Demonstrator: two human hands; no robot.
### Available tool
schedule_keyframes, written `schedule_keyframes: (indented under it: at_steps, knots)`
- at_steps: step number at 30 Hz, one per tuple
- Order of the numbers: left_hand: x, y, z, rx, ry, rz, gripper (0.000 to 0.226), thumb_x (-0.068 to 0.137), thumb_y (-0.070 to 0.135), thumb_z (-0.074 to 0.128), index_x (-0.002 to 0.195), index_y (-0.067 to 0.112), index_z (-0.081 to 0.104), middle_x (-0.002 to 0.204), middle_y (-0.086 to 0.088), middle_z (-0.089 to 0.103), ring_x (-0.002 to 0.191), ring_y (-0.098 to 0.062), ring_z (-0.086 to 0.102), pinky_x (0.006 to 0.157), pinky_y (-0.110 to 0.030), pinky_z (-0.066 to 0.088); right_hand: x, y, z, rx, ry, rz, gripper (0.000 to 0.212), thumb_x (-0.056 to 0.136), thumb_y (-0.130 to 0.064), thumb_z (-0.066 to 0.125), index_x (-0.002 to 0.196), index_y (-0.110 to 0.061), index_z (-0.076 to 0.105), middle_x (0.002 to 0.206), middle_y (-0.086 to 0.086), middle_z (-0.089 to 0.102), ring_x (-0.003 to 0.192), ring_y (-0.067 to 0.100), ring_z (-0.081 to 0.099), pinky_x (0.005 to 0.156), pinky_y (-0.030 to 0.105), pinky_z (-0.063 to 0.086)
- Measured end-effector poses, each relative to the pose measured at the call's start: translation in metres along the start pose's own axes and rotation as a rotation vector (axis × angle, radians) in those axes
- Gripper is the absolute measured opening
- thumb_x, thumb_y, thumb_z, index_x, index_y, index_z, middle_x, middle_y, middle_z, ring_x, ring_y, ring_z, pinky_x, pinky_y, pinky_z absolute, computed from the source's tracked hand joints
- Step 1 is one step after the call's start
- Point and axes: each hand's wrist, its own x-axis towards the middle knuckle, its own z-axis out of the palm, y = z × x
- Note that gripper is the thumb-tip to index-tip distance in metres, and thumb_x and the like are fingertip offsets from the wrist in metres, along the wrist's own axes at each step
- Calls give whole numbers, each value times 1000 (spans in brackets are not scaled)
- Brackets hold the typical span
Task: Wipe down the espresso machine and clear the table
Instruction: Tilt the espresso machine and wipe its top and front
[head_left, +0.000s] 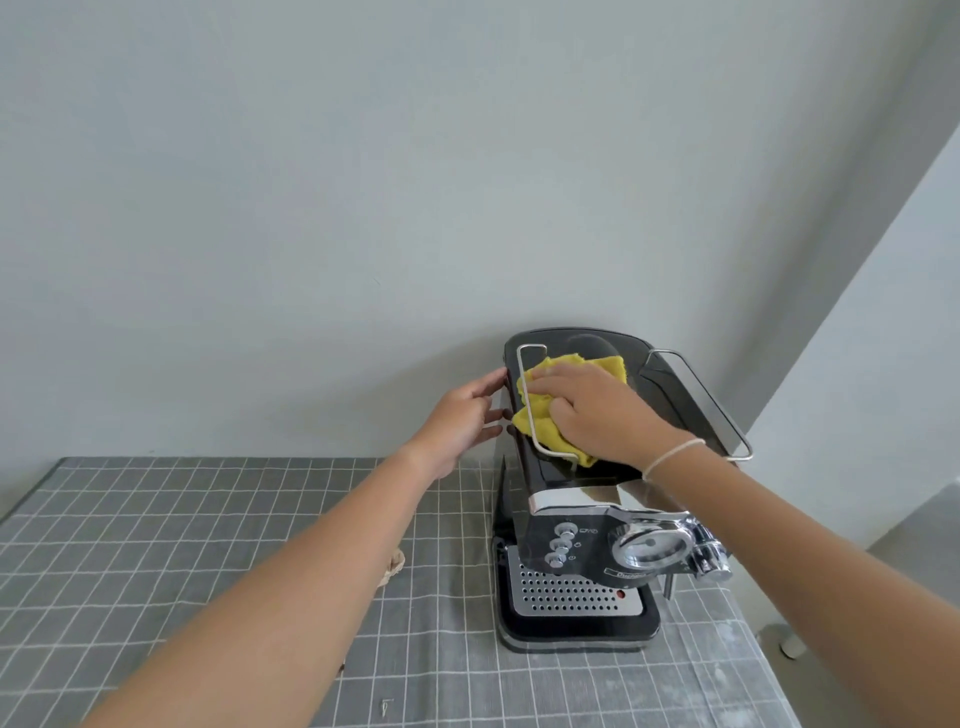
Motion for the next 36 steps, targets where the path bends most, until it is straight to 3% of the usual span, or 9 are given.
schedule_keyframes:
  at_steps: [4, 8, 13, 21, 25, 33, 36]
  knots:
    - [5, -1, 0, -21, -14, -18, 55, 91, 0, 24, 136, 24, 44, 141, 7, 46, 117, -18, 55, 82, -21, 48, 12, -2, -3, 9, -87, -33, 45, 91, -9, 32, 131, -20, 51, 143, 2, 45, 132, 17, 36, 114, 34, 22]
    - [8, -4, 0, -50, -22, -23, 52, 92, -1, 30, 134, 24, 46, 137, 4, 52, 102, -5, 59, 78, -18, 50, 26, -5, 0, -90, -84, -37, 45, 93, -13, 29, 134, -21, 46, 146, -2, 40, 135, 16, 32, 115, 32, 18]
    - [5, -7, -2, -34, -18, -34, 59, 87, -6, 25, 136, 21, 44, 143, 6, 45, 122, -19, 51, 93, -28, 45, 9, 1, -1, -160, -66, -42, 46, 90, -17, 31, 129, -32, 48, 140, -8, 47, 125, 22, 38, 108, 42, 26]
    - [7, -5, -6, -1, -20, -59, 57, 87, -6, 26, 130, 23, 51, 125, 1, 59, 104, -10, 59, 80, -18, 49, 29, -14, 4, -188, -40, 65, 44, 93, -21, 28, 133, -30, 44, 145, -11, 40, 124, 25, 33, 104, 40, 23]
    - [9, -7, -8, -6, -26, -47, 58, 87, -5, 24, 129, 24, 51, 132, 8, 52, 116, -18, 56, 85, -23, 48, 10, 1, -1, -92, -68, -24, 46, 90, -17, 31, 128, -36, 48, 137, -9, 49, 123, 21, 33, 103, 38, 21]
    - [8, -4, -8, 6, -39, -57, 57, 88, -4, 24, 129, 25, 51, 137, 2, 52, 104, -9, 60, 77, -17, 48, 23, -7, 1, -145, 4, 60, 36, 88, -21, 35, 120, -27, 51, 120, 7, 57, 118, 25, 39, 96, 37, 26]
    - [8, -5, -8, -3, -39, -53, 57, 87, -4, 24, 130, 24, 50, 138, -1, 51, 119, -15, 53, 82, -20, 47, 16, -3, 0, -158, -4, 48, 34, 87, -21, 36, 117, -27, 52, 116, 7, 58, 117, 23, 40, 96, 37, 26]
